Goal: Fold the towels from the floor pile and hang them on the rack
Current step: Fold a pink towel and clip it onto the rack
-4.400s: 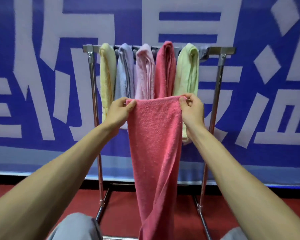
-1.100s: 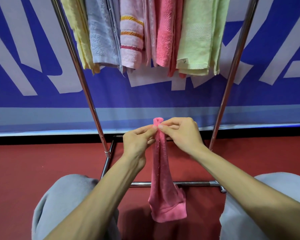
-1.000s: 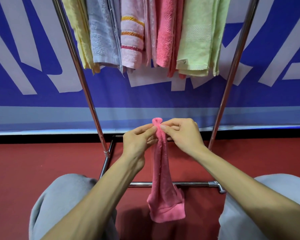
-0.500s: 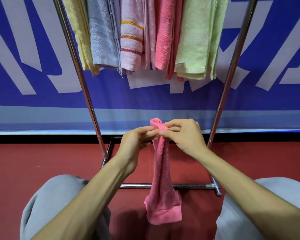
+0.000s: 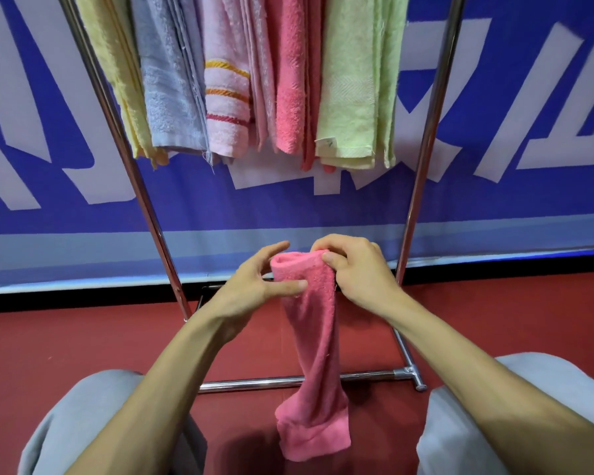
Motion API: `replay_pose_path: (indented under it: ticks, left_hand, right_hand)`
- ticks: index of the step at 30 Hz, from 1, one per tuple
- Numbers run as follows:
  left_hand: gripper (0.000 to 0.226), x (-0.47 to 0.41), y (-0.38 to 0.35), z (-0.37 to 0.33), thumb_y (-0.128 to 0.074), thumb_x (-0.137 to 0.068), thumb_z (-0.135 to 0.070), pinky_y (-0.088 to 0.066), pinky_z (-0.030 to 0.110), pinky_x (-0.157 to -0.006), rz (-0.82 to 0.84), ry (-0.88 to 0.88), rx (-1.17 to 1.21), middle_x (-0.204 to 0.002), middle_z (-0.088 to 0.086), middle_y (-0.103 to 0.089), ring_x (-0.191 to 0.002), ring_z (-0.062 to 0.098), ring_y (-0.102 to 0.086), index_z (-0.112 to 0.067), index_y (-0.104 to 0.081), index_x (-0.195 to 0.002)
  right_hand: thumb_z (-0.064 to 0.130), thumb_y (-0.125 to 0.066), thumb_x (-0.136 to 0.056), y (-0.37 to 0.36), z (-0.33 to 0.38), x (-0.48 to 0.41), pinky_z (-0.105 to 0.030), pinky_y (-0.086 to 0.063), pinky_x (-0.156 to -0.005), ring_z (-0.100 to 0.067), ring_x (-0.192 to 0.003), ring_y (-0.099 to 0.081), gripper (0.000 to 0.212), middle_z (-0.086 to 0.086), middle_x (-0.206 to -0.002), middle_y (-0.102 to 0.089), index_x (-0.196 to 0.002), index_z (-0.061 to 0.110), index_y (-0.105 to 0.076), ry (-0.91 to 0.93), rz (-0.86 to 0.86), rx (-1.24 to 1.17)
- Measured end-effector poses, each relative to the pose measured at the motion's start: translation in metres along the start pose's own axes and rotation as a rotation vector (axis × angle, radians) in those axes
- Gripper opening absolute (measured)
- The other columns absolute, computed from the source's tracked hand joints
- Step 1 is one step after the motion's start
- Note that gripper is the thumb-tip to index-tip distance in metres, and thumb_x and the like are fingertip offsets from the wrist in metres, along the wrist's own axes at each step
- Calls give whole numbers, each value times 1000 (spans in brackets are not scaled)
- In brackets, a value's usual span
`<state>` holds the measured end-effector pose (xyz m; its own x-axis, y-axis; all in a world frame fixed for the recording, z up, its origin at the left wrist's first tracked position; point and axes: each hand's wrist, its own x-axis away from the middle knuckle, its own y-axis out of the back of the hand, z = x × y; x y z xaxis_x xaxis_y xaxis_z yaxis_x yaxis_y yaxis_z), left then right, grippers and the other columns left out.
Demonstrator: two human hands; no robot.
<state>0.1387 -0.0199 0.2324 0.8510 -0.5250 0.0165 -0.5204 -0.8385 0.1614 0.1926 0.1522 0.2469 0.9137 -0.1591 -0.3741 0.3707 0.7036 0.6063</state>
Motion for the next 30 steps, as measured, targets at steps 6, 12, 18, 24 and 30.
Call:
replay_pose_path:
  ticks: [6,12,18,24,30]
  left_hand:
    - [10,4,-15,-1,-68,-84,-14,-49,15,-71,-123,-234,-58,-78,-15,-71,-74,-5,-60,-21,-72,-89]
    - [9,9,-23,-7,-69,-85,-21,-46,27,-67,-220,-356,-202,-74,2,-68,-68,4,-53,-12,-71,-84]
    - [6,2,-7,-68,-66,-87,-22,-49,22,-67,-248,-426,-140,-80,-3,-69,-72,3,-57,-19,-71,-87]
    - [11,1,6,-160,-59,-92,-18,-45,12,-57,-245,-472,-57,-68,-15,-66,-59,-9,-54,-14,-69,-95]
    - [14,20,31,-269,-61,-91,-22,-44,29,-68,-177,-523,-131,-76,3,-61,-70,14,-53,-11,-71,-90]
  right_hand:
    - [2,-53,-90,7,0,1,-15,-40,-73,-9,-77,-59,20,4,-84,-69,-91,14,-69,58,-35,-83]
    - [7,-55,-92,17,-4,-1,-23,-48,-78,-4,-78,-62,18,6,-87,-71,-97,14,-71,47,-40,-64]
    - [6,-60,-89,43,27,-30,-30,-57,-78,2,-73,-65,15,10,-79,-69,-92,14,-72,59,-196,-243]
    - [2,-60,-90,92,100,-62,-31,-55,-70,-11,-72,-61,16,2,-78,-67,-86,15,-69,107,-250,-442]
    - [7,-58,-93,149,178,-86,-42,-57,-72,-21,-74,-61,13,-5,-78,-66,-91,9,-71,176,-299,-519]
